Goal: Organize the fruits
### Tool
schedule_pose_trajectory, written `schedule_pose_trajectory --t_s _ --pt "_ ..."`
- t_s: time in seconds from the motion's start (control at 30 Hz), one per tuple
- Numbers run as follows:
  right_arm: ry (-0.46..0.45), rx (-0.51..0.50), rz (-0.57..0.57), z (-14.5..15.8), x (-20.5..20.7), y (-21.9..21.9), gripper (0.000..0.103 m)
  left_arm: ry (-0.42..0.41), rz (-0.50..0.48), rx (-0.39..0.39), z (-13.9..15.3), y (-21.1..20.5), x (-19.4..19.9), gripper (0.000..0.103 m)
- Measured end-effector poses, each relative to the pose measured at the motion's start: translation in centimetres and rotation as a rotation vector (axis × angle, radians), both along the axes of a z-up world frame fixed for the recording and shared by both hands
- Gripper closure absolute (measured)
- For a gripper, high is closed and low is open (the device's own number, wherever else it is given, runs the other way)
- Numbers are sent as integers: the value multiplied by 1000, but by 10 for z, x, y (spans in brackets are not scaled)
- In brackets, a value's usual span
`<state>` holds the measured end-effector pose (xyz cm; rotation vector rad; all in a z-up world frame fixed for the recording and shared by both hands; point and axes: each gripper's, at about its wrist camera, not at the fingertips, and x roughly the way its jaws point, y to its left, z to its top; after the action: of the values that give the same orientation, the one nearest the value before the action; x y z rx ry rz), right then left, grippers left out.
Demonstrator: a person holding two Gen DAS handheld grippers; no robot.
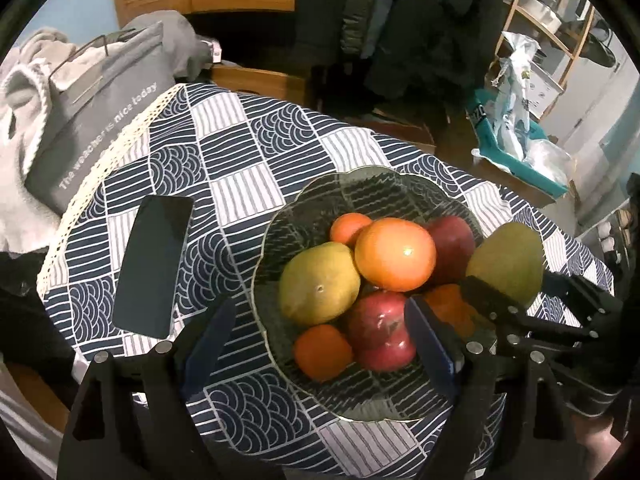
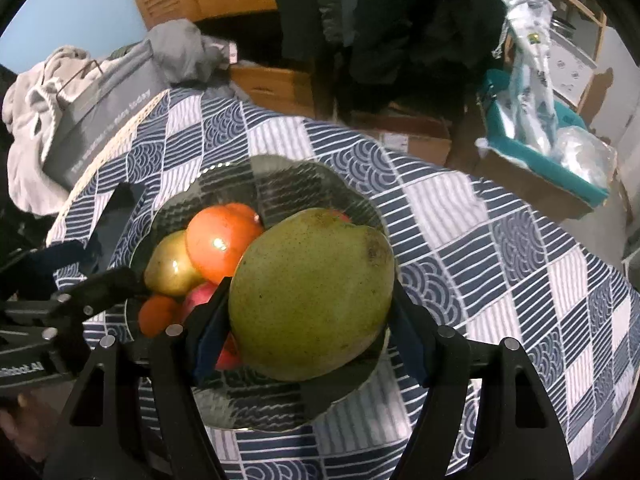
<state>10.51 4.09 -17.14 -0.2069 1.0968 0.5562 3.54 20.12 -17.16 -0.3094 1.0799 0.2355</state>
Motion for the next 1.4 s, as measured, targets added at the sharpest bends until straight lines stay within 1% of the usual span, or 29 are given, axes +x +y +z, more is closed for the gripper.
schedule_pose_trajectory --t_s 0.17,0.37,0.63,0.73,0.83,1.0,1.13,1.4 --pt "47 8 33 -9 -2 11 30 -4 6 3 4 2 -3 16" --pt "-15 40 46 7 -4 16 27 -7 10 3 7 2 -6 16" --pt "-28 89 -6 25 1 -1 27 -33 16 -18 21 0 -10 16" --pt "-58 101 -13 40 -1 -7 26 -53 7 -18 29 -5 -11 16" --pt "-105 103 -25 58 -5 -14 23 -70 -2 -16 38 -10 -13 16" --pt "-170 116 -55 88 -11 -30 22 -121 -20 -14 60 -19 -18 16" --pt "-244 113 -80 116 -19 -44 22 -162 -30 -6 77 -25 -22 16" --pt "-376 98 -112 158 -37 -64 21 -248 -39 22 110 -35 -32 14"
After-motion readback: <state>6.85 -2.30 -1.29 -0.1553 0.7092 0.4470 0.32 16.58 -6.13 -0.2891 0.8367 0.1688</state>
